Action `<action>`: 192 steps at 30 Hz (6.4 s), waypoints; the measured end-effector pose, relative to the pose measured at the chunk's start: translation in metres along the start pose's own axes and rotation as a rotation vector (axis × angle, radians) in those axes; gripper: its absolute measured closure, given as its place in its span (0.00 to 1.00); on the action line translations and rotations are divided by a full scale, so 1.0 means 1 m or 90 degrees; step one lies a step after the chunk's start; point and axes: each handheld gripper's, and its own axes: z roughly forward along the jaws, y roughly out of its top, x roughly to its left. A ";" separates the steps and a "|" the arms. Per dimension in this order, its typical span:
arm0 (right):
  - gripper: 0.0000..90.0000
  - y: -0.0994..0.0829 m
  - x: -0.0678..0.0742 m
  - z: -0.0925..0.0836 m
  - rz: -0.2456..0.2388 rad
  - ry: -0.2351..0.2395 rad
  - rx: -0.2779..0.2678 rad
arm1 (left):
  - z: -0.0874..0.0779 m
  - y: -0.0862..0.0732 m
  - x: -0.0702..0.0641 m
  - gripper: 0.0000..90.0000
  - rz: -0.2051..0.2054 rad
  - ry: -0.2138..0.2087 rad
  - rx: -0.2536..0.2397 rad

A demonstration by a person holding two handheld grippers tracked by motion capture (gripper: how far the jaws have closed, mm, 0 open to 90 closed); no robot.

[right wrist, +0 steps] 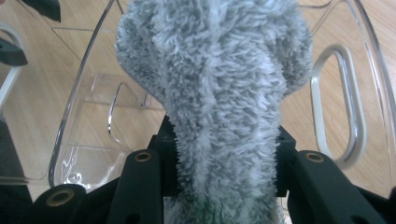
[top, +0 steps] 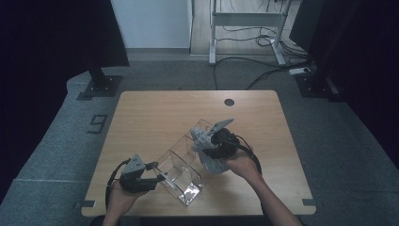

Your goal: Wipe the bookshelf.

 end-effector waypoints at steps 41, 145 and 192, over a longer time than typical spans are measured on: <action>0.67 -0.071 -0.001 0.011 0.027 0.007 0.013 | 0.001 0.001 -0.002 0.45 -0.003 0.005 -0.001; 0.68 0.077 0.043 0.009 -0.036 0.090 0.013 | 0.002 0.002 -0.003 0.45 -0.003 0.008 0.001; 0.68 0.013 0.055 0.012 -0.056 0.098 0.023 | 0.002 0.002 -0.003 0.45 -0.009 0.014 0.005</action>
